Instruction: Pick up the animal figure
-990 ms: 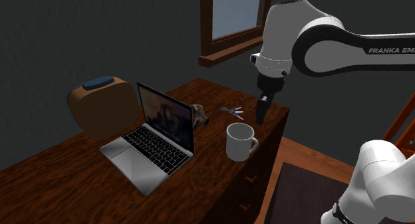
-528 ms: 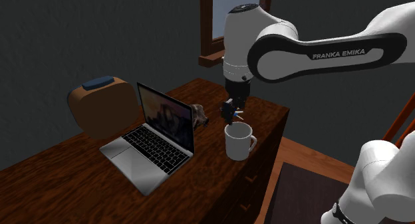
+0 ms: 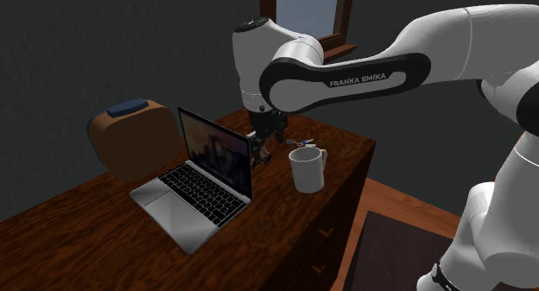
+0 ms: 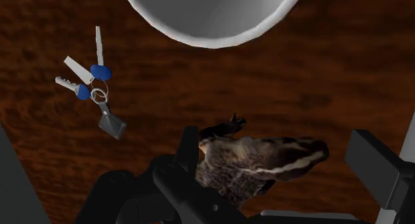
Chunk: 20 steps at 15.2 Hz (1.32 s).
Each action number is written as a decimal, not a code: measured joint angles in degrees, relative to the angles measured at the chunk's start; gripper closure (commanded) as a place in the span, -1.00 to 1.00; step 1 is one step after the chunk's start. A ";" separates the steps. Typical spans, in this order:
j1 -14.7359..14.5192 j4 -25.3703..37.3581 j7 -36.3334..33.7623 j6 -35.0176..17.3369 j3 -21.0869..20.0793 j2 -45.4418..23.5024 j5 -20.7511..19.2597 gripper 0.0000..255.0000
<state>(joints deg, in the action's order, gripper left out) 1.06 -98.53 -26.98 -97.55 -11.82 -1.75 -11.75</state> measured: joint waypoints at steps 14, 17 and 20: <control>-0.96 4.93 -5.63 -2.87 -0.19 -9.17 -3.47 1.00; -0.98 5.05 -5.63 -2.89 -0.20 -9.19 -3.50 1.00; -1.01 5.24 -5.69 -2.80 -0.21 -9.36 -3.54 1.00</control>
<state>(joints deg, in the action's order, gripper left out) 0.05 -93.29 -32.68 -100.35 -12.02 -11.11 -15.29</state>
